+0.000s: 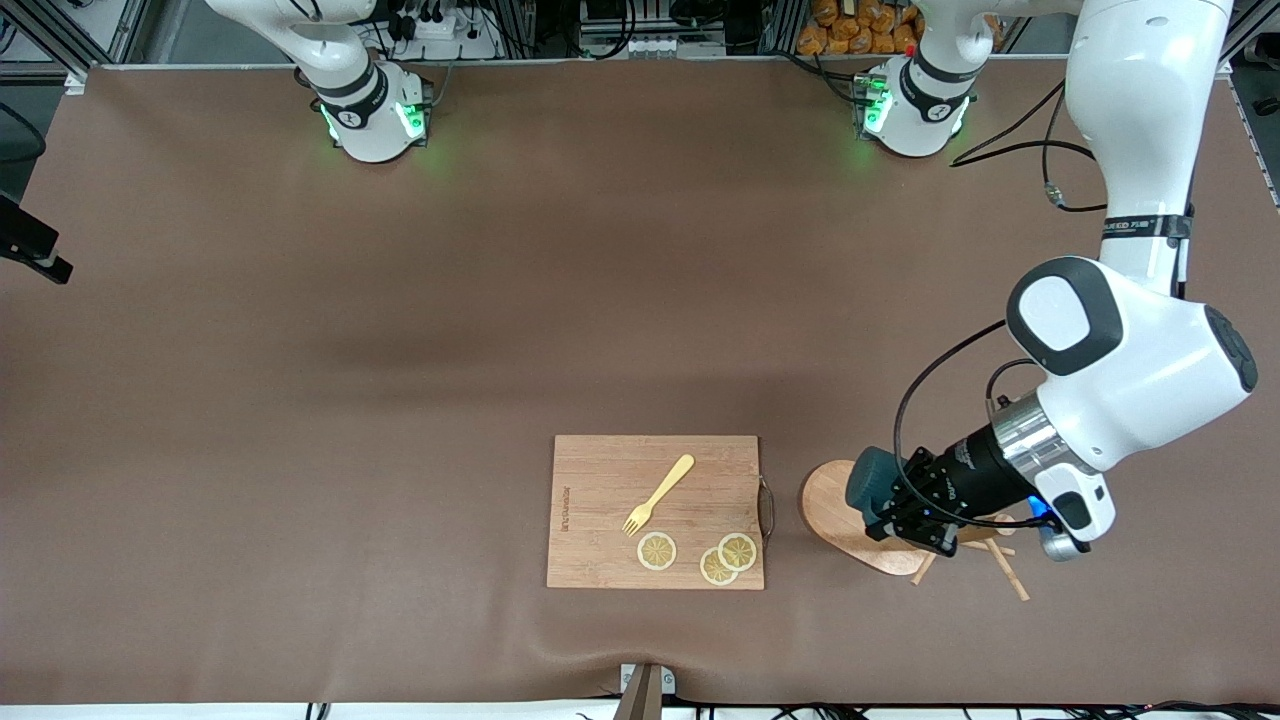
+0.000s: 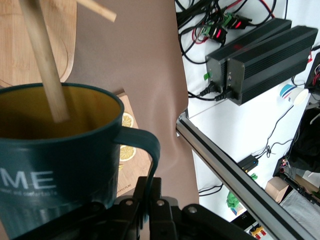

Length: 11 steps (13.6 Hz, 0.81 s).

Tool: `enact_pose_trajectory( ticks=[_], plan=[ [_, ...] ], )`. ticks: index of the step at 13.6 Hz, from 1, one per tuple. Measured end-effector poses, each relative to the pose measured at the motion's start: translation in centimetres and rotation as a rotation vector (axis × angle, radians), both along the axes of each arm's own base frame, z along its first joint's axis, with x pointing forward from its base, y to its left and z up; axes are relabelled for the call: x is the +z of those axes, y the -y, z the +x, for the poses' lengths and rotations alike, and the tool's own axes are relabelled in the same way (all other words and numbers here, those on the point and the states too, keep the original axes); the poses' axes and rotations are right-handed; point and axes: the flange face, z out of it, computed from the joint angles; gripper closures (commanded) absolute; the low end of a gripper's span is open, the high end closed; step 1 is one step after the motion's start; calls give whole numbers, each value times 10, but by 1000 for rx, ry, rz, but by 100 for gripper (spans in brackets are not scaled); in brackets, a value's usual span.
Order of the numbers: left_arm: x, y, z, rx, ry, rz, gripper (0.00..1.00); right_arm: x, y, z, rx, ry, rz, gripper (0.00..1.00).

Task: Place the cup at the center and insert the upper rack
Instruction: 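Lower the mug handle onto a mug tree branch with the left gripper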

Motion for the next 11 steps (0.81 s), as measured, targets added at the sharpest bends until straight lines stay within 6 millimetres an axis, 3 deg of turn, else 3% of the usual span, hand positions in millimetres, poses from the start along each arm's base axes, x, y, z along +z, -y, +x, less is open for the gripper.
enact_pose_trajectory(
  ticks=[4, 11],
  plan=[
    [-4, -22, 5, 30, -7, 0, 100, 0, 0, 0, 0, 0, 0, 0],
    [-16, -31, 8, 55, -32, -3, 100, 0, 0, 0, 0, -5, -1, 0]
  ],
)
